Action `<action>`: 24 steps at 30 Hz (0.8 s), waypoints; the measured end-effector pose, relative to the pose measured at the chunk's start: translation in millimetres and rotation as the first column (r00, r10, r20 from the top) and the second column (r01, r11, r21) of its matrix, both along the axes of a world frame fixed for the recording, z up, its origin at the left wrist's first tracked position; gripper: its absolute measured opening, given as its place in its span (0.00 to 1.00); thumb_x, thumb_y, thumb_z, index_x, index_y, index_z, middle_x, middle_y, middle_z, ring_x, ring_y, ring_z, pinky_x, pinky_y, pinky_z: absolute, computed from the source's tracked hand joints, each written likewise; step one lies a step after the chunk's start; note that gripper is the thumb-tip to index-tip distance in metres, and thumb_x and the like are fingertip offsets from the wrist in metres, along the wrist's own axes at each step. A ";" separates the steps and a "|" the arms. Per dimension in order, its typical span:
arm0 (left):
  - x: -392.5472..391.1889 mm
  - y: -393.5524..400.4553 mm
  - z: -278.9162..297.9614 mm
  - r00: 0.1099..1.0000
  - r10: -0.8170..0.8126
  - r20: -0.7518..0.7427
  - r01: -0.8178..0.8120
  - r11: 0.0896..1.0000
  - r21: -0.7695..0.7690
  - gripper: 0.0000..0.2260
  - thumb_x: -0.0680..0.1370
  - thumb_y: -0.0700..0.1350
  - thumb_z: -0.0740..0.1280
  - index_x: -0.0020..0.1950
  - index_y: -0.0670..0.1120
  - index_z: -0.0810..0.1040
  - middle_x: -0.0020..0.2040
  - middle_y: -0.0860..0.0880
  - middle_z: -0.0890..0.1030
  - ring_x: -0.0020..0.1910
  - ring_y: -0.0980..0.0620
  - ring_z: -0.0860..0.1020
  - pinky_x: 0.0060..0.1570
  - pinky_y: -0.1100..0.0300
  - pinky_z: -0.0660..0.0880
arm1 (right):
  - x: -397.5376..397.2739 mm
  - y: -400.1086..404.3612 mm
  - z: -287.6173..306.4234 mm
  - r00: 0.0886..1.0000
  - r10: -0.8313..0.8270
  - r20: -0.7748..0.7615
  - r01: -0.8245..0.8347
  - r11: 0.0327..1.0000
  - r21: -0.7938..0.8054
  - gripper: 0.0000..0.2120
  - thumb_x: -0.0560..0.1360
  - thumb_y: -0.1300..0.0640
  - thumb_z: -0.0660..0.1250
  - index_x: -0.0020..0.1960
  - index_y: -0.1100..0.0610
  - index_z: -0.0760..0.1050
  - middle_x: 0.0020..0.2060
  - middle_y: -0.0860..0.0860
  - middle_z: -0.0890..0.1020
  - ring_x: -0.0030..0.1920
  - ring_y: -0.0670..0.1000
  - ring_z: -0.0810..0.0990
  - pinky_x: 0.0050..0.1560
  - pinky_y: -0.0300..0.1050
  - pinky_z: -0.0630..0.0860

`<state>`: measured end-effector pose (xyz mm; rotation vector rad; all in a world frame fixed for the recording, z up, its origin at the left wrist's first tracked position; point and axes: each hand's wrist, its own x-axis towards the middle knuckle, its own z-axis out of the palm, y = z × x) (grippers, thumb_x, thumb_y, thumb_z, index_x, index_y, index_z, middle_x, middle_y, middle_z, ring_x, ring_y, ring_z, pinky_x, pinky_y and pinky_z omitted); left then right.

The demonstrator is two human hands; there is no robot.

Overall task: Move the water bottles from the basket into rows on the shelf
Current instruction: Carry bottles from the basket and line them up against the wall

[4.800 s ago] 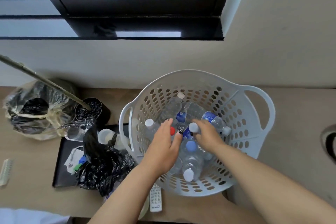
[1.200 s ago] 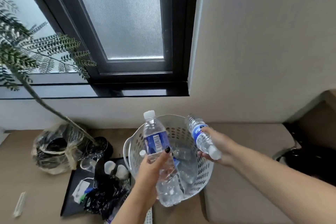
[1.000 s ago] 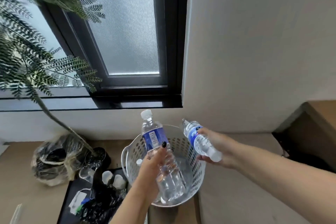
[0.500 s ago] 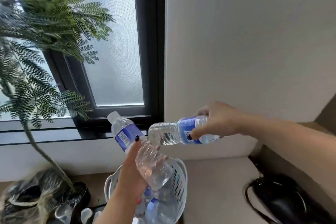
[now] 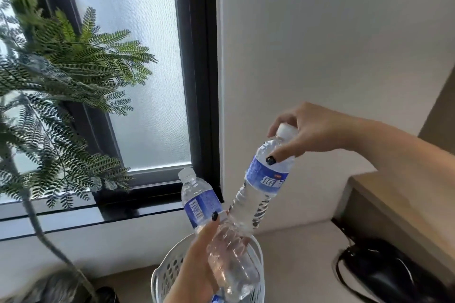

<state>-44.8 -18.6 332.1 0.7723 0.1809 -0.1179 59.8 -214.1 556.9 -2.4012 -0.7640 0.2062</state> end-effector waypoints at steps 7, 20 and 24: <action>-22.9 7.1 5.6 0.994 -0.106 0.019 0.105 0.993 0.046 0.40 0.56 0.55 0.83 0.61 0.37 0.79 0.61 0.28 0.75 0.57 0.33 0.77 0.63 0.39 0.71 | -27.8 20.4 -89.9 0.956 -0.175 -0.237 0.293 0.658 0.694 0.25 0.61 0.44 0.79 0.53 0.54 0.79 0.46 0.50 0.86 0.48 0.50 0.84 0.54 0.52 0.80; -43.9 5.7 -2.7 0.945 -0.324 -0.034 0.326 0.944 0.053 0.36 0.58 0.50 0.82 0.61 0.36 0.78 0.59 0.31 0.79 0.56 0.33 0.80 0.57 0.38 0.75 | -107.9 30.8 -197.2 0.846 -0.471 -0.251 0.387 0.218 0.896 0.24 0.65 0.59 0.78 0.57 0.63 0.72 0.42 0.52 0.82 0.43 0.50 0.82 0.44 0.46 0.78; -50.6 -2.4 -7.1 0.926 -0.371 -0.063 0.372 0.928 -0.002 0.41 0.54 0.51 0.84 0.61 0.35 0.77 0.57 0.32 0.80 0.55 0.34 0.80 0.56 0.37 0.75 | -117.9 25.1 -202.1 0.751 -0.562 -0.347 0.461 0.070 0.885 0.20 0.62 0.60 0.76 0.52 0.53 0.76 0.39 0.49 0.82 0.41 0.48 0.82 0.41 0.45 0.79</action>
